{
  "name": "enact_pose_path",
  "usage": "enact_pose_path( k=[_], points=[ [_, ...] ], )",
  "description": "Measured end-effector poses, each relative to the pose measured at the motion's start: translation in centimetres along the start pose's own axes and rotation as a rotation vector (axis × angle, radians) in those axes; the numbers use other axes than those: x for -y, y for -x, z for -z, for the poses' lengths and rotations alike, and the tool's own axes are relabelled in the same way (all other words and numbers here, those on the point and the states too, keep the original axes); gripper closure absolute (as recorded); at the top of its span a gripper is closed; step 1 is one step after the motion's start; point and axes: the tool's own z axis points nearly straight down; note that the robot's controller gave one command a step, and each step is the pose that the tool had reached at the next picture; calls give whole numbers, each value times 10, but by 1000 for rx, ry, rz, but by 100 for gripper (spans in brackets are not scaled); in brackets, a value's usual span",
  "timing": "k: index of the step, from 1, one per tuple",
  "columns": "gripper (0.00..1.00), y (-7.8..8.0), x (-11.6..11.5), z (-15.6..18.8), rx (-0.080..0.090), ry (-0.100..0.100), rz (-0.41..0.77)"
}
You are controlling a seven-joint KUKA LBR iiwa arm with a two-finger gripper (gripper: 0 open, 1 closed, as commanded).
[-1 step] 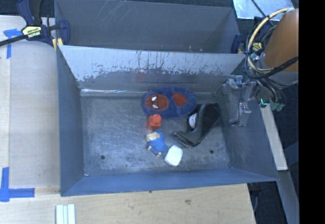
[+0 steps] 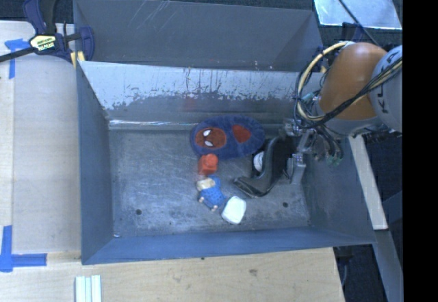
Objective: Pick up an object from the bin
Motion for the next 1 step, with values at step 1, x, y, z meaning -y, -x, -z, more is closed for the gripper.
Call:
enact_pose_path(
  k=[1],
  points=[
    [100,2,1,4,11,-1,-2]
  ],
)
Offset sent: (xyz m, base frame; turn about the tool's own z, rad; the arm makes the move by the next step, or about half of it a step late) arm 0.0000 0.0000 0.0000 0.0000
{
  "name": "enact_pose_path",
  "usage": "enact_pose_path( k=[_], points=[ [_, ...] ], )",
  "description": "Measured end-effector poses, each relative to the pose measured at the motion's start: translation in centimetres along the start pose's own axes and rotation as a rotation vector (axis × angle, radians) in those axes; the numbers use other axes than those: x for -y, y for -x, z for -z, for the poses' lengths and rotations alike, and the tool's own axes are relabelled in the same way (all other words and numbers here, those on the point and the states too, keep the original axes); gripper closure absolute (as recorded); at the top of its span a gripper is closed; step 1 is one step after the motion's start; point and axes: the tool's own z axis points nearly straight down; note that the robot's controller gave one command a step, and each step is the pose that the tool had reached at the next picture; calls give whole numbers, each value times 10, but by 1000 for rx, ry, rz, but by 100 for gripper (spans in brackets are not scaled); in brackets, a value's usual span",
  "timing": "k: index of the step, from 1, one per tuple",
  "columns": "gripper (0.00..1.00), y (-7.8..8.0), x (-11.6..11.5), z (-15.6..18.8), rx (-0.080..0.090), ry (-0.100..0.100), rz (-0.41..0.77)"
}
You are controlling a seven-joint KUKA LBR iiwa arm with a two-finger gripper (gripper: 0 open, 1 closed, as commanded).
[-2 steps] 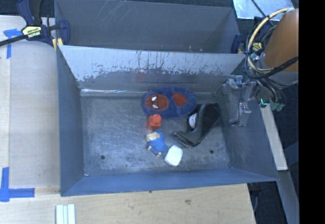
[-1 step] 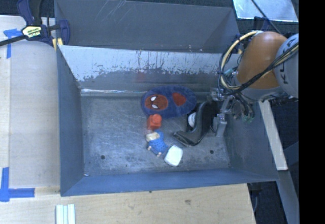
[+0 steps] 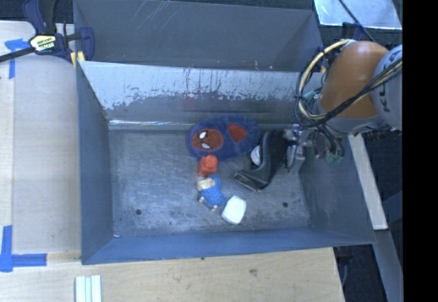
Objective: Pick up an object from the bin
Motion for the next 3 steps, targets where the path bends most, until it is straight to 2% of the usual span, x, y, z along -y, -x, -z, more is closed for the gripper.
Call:
enact_pose_path(
  k=[1,2,3],
  points=[
    [100,0,1,0,1,-1,-1],
    [100,-15,12,164,14,7,19],
    [100,-10,-59,56,-1,11,115]
  ],
)
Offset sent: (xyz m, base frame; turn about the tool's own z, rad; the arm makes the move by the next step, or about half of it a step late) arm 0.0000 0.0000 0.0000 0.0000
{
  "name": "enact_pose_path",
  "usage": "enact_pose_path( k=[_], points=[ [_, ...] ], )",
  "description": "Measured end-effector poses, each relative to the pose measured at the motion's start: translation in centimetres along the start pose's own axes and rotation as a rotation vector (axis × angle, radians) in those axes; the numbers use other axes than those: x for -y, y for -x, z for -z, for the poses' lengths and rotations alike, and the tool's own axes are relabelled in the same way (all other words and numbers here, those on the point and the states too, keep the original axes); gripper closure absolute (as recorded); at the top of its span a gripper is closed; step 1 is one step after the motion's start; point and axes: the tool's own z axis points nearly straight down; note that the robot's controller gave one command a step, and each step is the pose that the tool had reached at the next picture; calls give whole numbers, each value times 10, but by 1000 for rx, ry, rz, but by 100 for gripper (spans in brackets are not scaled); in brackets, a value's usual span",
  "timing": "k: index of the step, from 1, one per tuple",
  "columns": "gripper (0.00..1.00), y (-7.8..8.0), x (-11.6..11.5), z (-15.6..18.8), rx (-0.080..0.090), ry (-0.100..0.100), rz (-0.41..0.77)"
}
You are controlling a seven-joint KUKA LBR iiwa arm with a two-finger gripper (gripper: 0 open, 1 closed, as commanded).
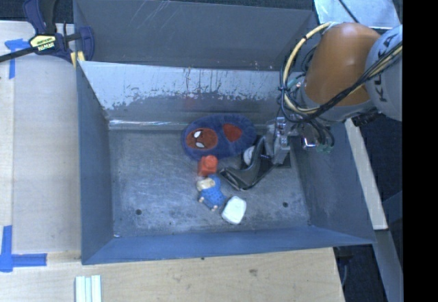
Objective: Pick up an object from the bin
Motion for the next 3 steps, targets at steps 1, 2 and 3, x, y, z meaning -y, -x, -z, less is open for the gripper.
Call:
enact_pose_path(
  k=[1,2,3],
  points=[
    [100,-25,-21,156,15,-3,6],
    [100,-19,-66,14,-2,-1,66],
    [100,-47,-97,-34,7,0,-183]
  ],
)
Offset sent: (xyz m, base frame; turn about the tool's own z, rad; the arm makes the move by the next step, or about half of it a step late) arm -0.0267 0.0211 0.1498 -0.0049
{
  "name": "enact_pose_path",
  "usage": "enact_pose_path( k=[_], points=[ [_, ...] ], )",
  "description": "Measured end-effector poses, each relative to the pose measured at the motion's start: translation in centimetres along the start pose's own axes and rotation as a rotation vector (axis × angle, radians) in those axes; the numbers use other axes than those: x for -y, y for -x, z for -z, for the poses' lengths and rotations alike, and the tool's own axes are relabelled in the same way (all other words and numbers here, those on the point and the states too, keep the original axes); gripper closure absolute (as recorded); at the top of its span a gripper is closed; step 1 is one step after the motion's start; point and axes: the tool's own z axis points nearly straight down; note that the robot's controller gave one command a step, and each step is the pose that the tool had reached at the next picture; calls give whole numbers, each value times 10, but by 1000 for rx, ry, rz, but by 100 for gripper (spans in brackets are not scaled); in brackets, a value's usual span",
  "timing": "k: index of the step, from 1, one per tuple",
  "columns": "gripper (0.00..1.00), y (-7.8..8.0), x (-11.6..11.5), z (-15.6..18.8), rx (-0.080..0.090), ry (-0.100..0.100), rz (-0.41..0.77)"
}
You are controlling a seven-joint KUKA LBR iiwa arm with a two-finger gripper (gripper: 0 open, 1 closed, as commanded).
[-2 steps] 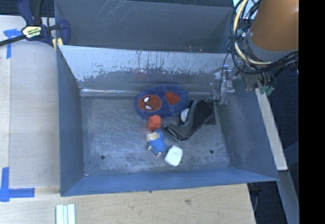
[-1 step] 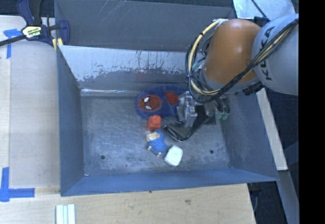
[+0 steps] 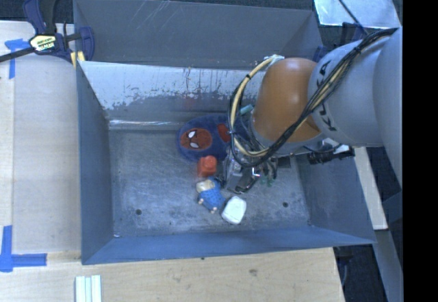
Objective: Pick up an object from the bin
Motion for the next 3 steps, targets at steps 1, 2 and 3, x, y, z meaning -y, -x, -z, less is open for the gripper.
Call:
enact_pose_path(
  k=[1,2,3],
  points=[
    [0,-1,1,-1,-3,-2,1],
    [0,15,17,-24,1,-1,509],
    [0,9,48,-25,-3,0,452]
  ],
)
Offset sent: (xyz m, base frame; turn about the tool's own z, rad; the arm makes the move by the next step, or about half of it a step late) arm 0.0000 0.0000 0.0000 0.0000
